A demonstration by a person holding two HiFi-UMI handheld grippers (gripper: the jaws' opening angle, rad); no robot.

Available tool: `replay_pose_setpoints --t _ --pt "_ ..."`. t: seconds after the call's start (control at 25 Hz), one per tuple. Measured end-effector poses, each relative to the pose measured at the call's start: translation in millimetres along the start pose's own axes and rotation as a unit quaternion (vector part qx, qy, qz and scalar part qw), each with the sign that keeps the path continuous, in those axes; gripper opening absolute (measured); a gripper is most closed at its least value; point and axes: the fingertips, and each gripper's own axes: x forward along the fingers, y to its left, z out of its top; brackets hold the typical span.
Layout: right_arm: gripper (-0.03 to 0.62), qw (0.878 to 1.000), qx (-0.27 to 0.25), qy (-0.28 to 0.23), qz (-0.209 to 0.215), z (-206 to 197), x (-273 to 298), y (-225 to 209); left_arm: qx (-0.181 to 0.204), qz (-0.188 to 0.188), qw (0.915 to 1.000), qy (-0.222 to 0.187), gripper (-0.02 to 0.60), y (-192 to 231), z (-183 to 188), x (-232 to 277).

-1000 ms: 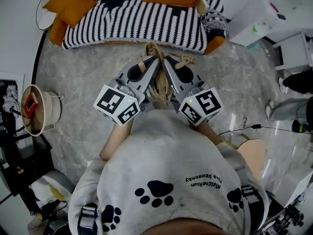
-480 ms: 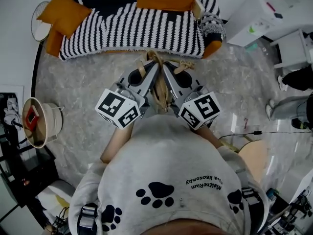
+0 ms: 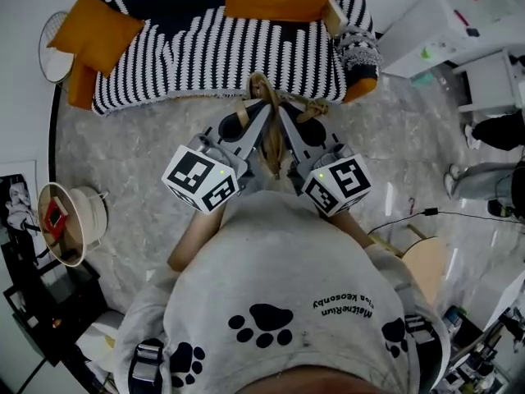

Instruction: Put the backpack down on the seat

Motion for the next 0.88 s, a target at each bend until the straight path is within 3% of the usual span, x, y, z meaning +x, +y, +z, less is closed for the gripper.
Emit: replay_pose_setpoints --t 0.4,0.88 --pt "0.037 0.999 0.001 -0.001 -0.041 18 97 -29 -0.006 -0.038 0.9993 0.006 0.02 90 37 29" --pt "0.037 0.999 0.001 0.011 -0.051 19 149 -41 -0.019 -0.046 0.9988 0.002 0.02 145 51 37"
